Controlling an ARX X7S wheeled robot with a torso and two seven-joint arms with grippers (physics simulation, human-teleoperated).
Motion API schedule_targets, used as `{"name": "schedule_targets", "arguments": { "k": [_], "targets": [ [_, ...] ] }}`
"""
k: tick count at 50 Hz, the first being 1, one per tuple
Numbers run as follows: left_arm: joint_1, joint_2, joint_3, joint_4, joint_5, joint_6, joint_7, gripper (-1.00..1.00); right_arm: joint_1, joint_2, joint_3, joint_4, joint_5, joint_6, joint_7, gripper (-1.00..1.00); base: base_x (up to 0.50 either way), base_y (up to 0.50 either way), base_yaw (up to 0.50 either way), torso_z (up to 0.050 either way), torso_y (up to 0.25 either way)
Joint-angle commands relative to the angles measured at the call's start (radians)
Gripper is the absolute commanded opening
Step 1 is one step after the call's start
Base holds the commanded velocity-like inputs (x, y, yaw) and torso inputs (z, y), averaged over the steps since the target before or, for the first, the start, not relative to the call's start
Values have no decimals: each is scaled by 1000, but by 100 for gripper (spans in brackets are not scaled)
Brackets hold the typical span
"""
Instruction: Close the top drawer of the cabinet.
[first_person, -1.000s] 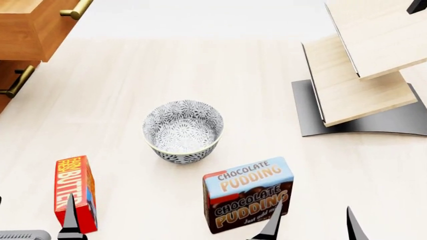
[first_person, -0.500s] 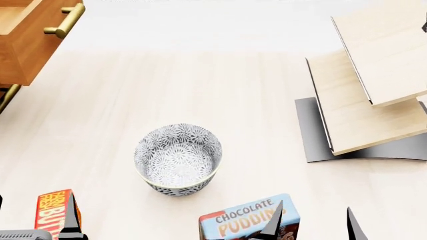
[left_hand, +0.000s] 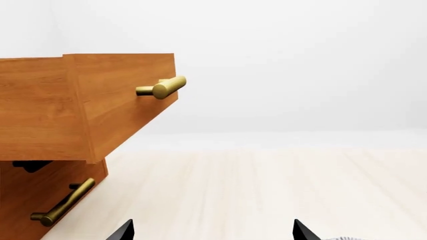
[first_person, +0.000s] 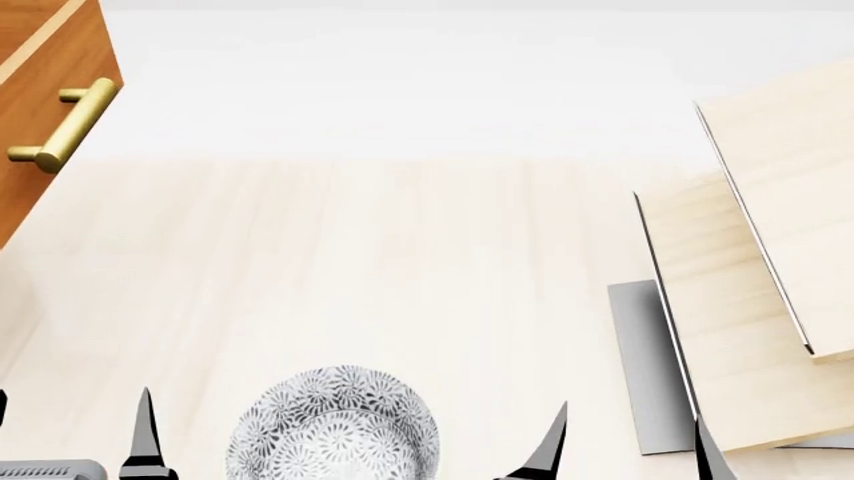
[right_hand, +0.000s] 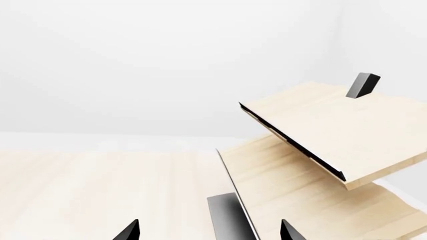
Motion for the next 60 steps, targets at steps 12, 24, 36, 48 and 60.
{"name": "schedule_targets", "arguments": {
  "k": [12, 24, 36, 48, 60],
  "targets": [
    [-3, -5, 6, -12, -8, 9, -8, 100, -6, 12, -13, 13, -1, -30, 3, 100, 0, 0, 0, 0, 0],
    [0, -9, 8, -14, -14, 12, -12, 100, -5, 12, -11, 10, 9, -21, 11, 100, 164, 0, 0, 0, 0],
    [-1, -14, 9, -16, -19, 14, -16, 100, -4, 14, -16, 12, 10, -24, 17, 100, 500, 0, 0, 0, 0],
    [-3, -17, 13, -24, -22, 17, -19, 100, -5, 19, -22, 15, 10, -29, 22, 100, 500, 0, 0, 0, 0],
    [-66, -23, 37, -78, -37, -21, 8, 100, -6, 22, -31, 19, 9, -41, 23, 100, 50, 0, 0, 0, 0]
  ]
}}
